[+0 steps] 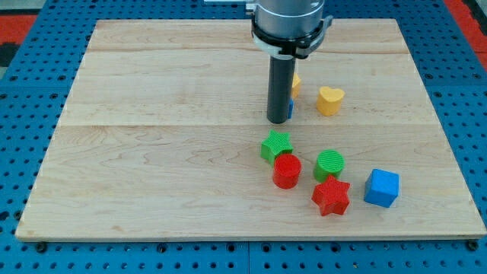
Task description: Slide the blue cube towards the center
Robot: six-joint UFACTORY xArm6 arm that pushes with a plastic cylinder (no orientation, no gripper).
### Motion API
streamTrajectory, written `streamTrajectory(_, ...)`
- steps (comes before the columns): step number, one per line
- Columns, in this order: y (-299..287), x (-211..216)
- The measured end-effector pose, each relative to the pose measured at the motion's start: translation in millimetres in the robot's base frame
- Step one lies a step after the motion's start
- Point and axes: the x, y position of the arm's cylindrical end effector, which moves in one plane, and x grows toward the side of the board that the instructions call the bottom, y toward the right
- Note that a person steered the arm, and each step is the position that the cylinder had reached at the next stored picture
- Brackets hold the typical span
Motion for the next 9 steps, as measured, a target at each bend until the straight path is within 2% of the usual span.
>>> streamTrajectory(1, 36.6, 34.1)
streamTrajectory(2, 126.5, 95.6)
streamTrajectory(3, 190.7, 146.5)
streamTrajectory(4, 142.2, 155.2)
streamTrajectory(5, 166.8, 161.4)
streamTrajectory(6, 205.2, 186.5)
streamTrajectory(7, 183.3, 187.0)
streamTrajectory(9, 85.0, 186.8)
